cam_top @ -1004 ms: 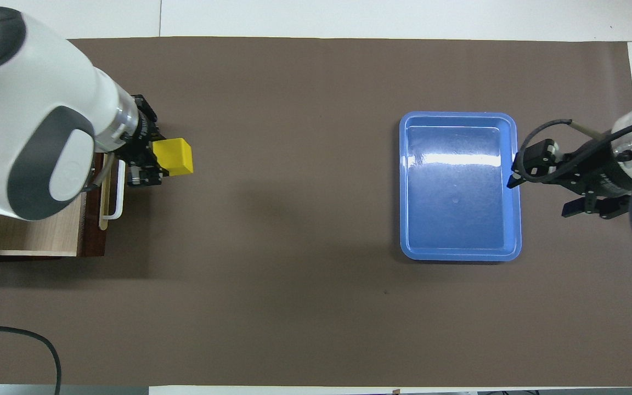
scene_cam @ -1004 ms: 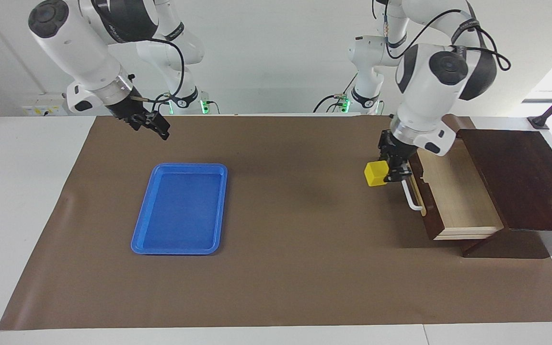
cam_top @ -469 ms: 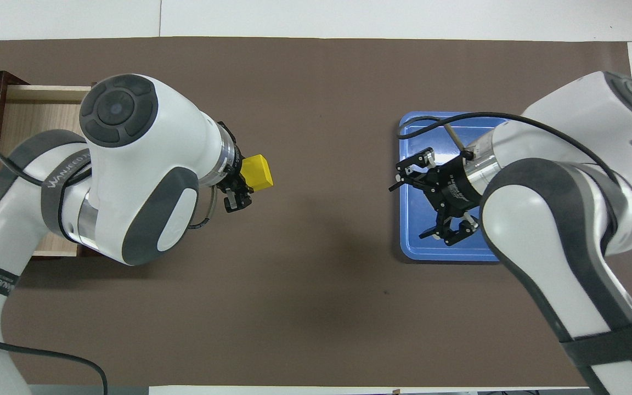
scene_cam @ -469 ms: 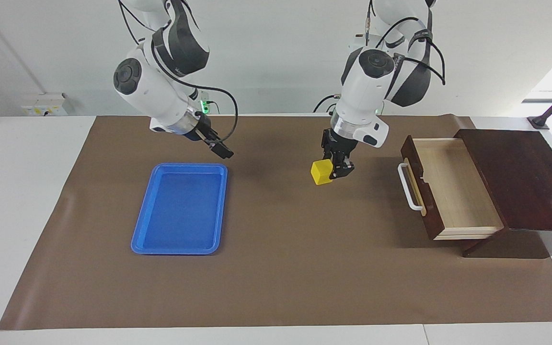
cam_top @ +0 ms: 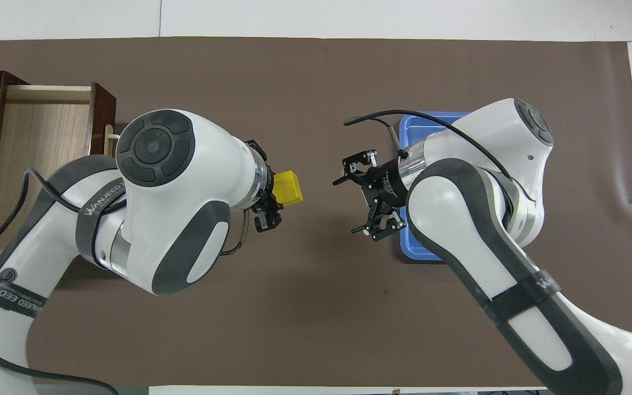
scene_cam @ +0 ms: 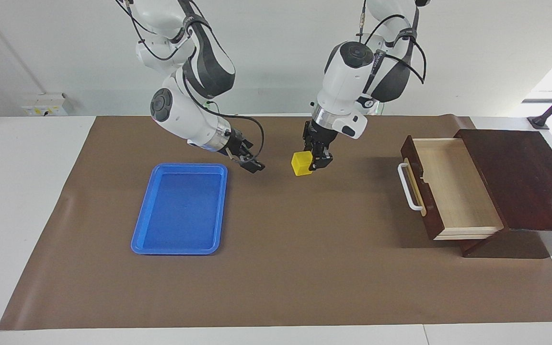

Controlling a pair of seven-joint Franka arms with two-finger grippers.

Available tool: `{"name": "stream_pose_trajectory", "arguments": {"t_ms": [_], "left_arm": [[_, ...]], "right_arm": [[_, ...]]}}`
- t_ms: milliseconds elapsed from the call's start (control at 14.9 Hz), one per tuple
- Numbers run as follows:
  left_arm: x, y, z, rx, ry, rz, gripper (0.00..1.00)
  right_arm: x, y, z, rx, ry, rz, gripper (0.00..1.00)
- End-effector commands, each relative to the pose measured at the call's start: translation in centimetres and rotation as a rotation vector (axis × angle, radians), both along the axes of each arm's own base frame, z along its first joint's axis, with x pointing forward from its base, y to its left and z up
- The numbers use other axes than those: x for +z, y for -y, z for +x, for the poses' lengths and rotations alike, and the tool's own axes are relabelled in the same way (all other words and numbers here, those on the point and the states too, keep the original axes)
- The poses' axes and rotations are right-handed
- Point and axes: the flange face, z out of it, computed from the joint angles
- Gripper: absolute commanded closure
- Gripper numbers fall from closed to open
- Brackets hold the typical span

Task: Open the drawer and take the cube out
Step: 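Grasp the yellow cube with the right gripper beside the left gripper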

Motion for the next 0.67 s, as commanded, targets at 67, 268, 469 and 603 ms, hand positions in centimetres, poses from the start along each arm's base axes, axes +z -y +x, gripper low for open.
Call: {"name": "stream_pose_trajectory", "arguments": {"t_ms": [67,268,469,603], "left_arm": [[-0.3,0.2,-1.8,0.018,0.023,-0.029,1.00],[-0.7,0.7,-2.6,0.013,0.034,-0.034,1.00],[-0.9,0.4,-2.8,0.016,0.032,-0.031,1.00],[-1.0,0.5,-2.8,0.016,0.036,-0.034,1.00]], "right_arm": [[-1.9,-2.1,1.2,-0.063,-0.052,0.070,0.00],[-1.6,-3.5,1.8,-0.099,-0.037,0.088,0.00],[-0.5,-4.1,2.8,-0.133,-0.040,0.098,0.00],[-0.6,-5.3,2.2,-0.122,-0.047,0.095,0.00]]}}
